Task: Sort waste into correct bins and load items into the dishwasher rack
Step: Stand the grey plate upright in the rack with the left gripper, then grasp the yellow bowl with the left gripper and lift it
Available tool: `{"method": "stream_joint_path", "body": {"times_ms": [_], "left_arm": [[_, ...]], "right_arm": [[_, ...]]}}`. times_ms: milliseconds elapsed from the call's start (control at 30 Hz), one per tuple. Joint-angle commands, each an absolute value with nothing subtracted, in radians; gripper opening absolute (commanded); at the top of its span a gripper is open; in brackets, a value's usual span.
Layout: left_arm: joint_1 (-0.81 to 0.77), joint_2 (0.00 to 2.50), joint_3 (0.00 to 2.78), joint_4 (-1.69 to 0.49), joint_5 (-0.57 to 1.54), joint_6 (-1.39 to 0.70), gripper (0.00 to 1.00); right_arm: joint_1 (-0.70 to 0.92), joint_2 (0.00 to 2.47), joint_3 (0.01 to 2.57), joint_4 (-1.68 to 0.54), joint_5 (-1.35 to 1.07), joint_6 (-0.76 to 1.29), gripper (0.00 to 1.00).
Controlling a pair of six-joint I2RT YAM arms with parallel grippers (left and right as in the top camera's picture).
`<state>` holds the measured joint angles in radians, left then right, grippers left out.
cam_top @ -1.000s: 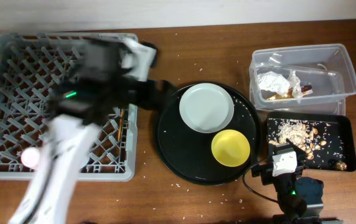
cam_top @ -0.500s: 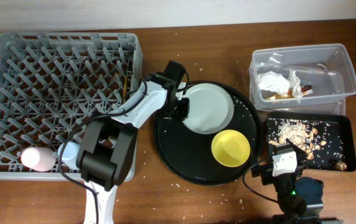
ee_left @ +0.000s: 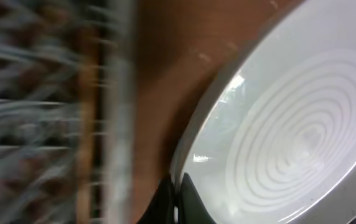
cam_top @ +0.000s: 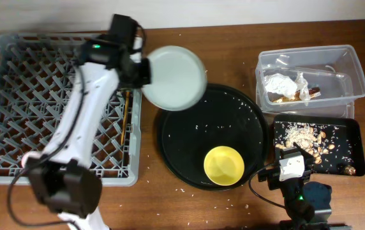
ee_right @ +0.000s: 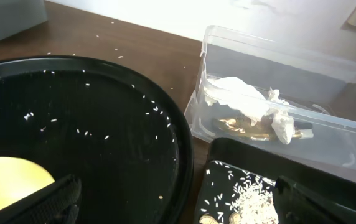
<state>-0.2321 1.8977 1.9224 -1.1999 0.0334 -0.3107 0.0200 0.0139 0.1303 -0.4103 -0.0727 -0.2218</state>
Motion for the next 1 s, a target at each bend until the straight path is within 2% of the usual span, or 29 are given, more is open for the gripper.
{"method": "stream_joint_path", "body": {"times_ms": [0,33,167,367,633,800,867,933,967], "left_arm": [[-0.127,1.74,1.934,-1.212,-0.417,-0.322,0.0],[-0.109,1.717,1.934,-1.214,-0.558,-0.321,0.0],[-0.107,1.734,1.844,-1.209,-0.864,-0.397,0.0],[-0.126,1.741,1.624,-1.063,-0.843,-0.408,0.0],[-0.254,1.741,1.531,-1.042,-0.83,-0.419,0.0],[-0.406,1.74,1.531,-1.055,-0.746,-0.419,0.3],[-0.453,1.727,1.535,-1.078,-0.72,-0.419,0.71],[-0.47,1.703,1.545,-1.093,-0.672,-0.418,0.77],[-0.478,1.664,1.557,-1.093,-0.551,-0.402,0.77]], "right_arm": [[0.013,0.004,0.12,-0.404,-0.078,-0.228,0.98],[0.013,0.004,0.12,-0.404,-0.078,-0.228,0.98],[0.013,0.004,0.12,-0.404,-0.078,-0.228,0.98],[0.013,0.004,0.12,-0.404,-0.078,-0.228,0.98],[0.013,0.004,0.12,-0.404,-0.078,-0.228,0.98],[0.013,0.004,0.12,-0.404,-0.078,-0.228,0.98],[0.013,0.004,0.12,-0.404,-0.078,-0.228,0.98],[0.013,0.004,0.12,-0.404,-0.078,-0.228,0.98],[0.013,0.004,0.12,-0.404,-0.078,-0.228,0.98]]}}
